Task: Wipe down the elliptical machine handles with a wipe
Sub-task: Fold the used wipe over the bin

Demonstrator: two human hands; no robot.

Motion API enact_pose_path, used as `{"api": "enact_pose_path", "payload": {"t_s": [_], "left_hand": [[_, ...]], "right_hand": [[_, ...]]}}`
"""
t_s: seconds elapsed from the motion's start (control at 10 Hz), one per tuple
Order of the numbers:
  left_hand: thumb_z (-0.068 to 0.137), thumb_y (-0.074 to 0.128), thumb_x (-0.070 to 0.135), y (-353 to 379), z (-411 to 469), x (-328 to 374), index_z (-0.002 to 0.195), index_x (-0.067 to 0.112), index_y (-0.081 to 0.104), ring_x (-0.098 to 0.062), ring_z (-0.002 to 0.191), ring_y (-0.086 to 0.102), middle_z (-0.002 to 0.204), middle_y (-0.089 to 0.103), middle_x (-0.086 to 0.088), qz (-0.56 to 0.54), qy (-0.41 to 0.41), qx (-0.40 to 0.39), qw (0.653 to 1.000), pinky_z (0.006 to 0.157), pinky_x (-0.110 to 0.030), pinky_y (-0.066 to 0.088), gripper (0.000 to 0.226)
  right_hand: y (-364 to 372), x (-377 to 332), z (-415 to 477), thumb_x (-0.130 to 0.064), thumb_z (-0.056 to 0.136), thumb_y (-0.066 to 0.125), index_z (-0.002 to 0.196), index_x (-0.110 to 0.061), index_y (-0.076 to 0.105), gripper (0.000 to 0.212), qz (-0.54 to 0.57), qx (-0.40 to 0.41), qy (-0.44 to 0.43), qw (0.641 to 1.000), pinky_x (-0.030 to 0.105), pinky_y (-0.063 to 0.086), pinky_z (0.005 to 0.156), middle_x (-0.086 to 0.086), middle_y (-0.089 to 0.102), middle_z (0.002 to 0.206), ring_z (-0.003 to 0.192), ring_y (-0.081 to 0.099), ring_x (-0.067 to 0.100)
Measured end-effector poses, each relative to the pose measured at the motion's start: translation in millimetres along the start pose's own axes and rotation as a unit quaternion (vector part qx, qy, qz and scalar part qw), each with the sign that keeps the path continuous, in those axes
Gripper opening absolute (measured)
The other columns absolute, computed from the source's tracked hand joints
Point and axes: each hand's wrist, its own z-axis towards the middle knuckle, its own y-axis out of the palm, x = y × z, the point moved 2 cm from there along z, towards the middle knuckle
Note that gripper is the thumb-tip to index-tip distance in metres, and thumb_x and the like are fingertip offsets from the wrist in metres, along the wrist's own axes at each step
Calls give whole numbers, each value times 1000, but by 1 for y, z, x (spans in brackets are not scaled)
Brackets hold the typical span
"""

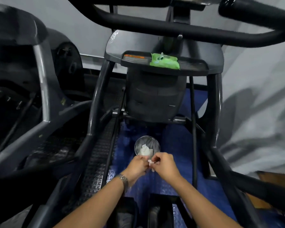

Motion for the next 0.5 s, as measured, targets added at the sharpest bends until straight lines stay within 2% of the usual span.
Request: {"api": "enact_pose_path", "payload": {"t_s": [0.1,0.2,0.3,0.4,0.5], "left_hand": [[99,34,10,-8,39,-7,77,17,48,-13,72,51,86,55,-11,31,-12,13,999,53,-19,33,28],[98,38,13,-20,75,-17,88,9,56,-19,78,47,85,55,-8,59,-10,46,997,63,-27,39,21],[95,41,8,-35,93,-34,83,14,56,-18,78,44,81,52,-7,74,-10,70,995,69,-32,38,20],[98,42,10,-47,102,-44,90,20,54,-20,83,53,90,58,-5,91,-12,86,992,76,-30,46,18],[98,43,7,-61,106,-61,84,23,52,-16,75,50,82,54,-3,96,5,101,990,66,-24,42,23]], "right_hand": [[9,22,53,-7,74,68,53,-27,51,34,-62,-11,21,998,13,39,50,-7,59,61,57,55,7],[20,47,109,-8,74,65,49,-28,48,37,-98,-18,48,994,21,46,59,2,67,71,69,65,19],[23,55,149,-9,76,63,63,-20,62,18,-118,-16,63,991,23,45,66,7,69,87,83,65,26],[27,59,187,-5,79,57,79,-15,67,14,-117,-8,59,991,25,46,69,5,68,91,87,64,27],[34,63,220,-4,82,51,86,-12,67,18,-125,-5,58,990,31,52,72,8,67,92,87,64,29]]}}
